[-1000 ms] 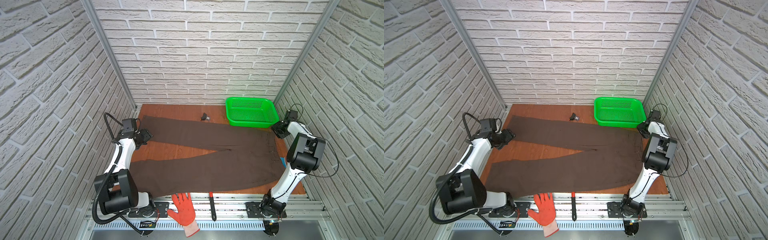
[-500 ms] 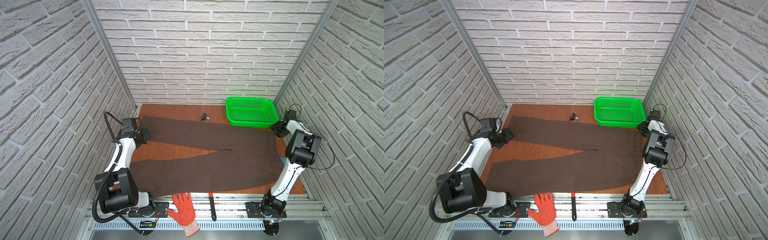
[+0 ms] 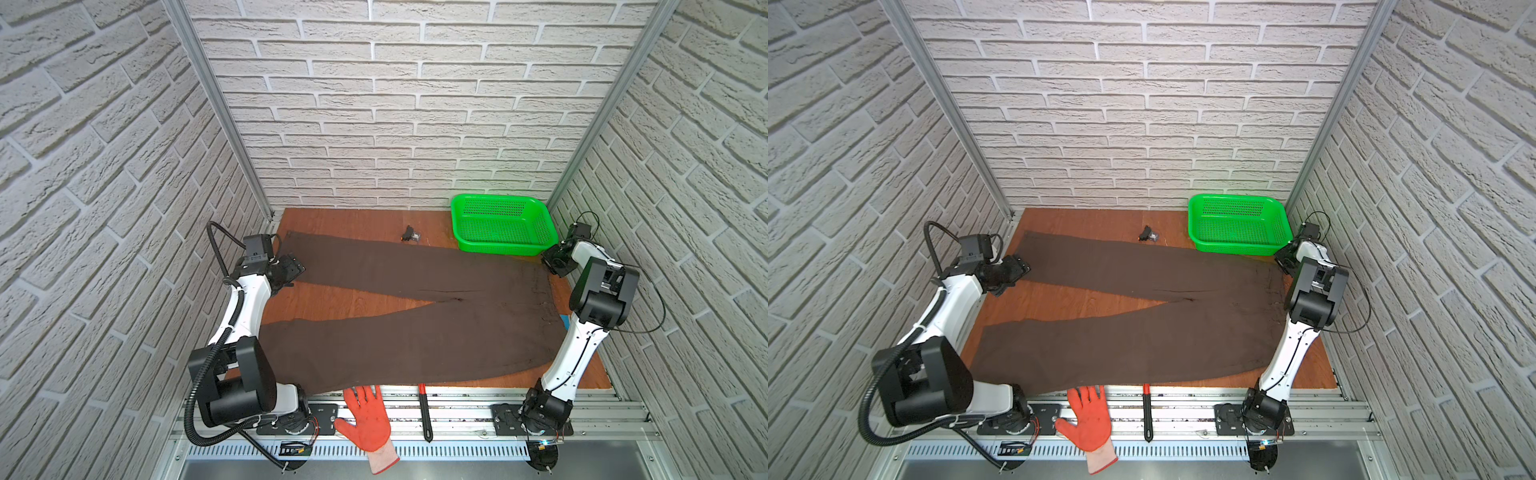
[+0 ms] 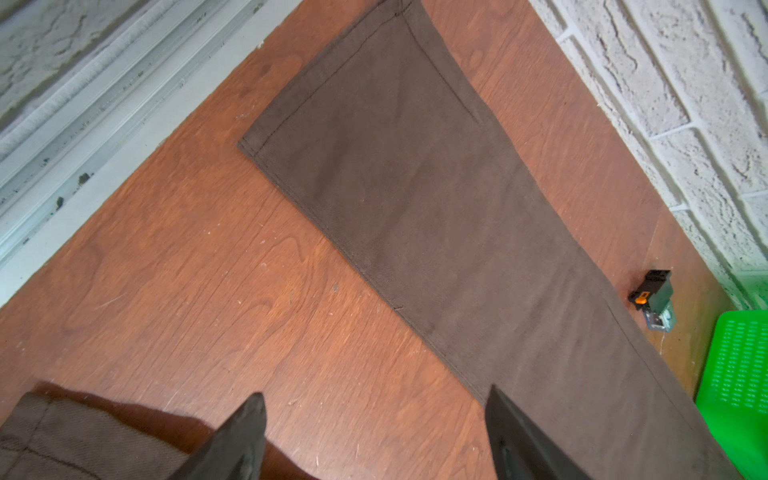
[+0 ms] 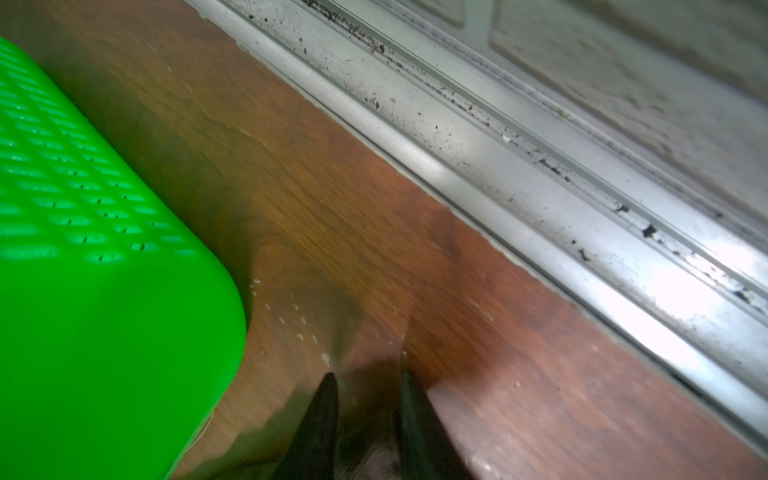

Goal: Fold and stack the trousers
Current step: 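Move the left gripper to the far leg hem while the right reaches the waistband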

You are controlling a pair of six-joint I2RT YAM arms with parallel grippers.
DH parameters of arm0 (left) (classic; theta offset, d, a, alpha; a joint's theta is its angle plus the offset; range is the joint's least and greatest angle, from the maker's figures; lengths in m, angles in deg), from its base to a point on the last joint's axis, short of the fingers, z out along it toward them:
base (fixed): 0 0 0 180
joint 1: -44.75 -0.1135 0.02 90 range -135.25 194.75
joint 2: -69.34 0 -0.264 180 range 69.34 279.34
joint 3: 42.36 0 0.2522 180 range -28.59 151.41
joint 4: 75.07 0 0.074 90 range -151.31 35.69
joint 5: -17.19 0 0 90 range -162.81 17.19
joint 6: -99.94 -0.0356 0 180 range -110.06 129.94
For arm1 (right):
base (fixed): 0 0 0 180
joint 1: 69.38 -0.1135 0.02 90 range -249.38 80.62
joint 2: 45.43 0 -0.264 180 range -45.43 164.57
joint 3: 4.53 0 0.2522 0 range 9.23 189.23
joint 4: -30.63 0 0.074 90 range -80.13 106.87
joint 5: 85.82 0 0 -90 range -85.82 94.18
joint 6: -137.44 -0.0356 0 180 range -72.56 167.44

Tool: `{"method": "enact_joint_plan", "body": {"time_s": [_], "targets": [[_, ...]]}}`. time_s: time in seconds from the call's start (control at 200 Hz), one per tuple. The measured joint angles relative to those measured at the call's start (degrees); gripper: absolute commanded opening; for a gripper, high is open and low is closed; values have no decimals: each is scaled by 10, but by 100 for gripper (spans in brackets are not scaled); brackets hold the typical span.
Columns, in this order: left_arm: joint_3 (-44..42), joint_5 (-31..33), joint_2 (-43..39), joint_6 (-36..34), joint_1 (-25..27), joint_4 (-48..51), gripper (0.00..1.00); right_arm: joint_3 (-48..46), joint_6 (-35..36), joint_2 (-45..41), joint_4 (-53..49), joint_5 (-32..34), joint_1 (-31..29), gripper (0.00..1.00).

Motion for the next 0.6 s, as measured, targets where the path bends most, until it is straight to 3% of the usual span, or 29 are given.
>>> {"method": "enact_joint_plan", "body": {"time_s": [0.13,0.395,0.6], "targets": [[0,0,0,-1,0,2,82,-7,0,-2,4,-6,2,6],[20,9,-2,-3,0,15,82,-49,-4,-33,11,-20,2,5],[50,16,-9,-10,0,37,83,-130,-14,-166,9,-30,2,5]]}}
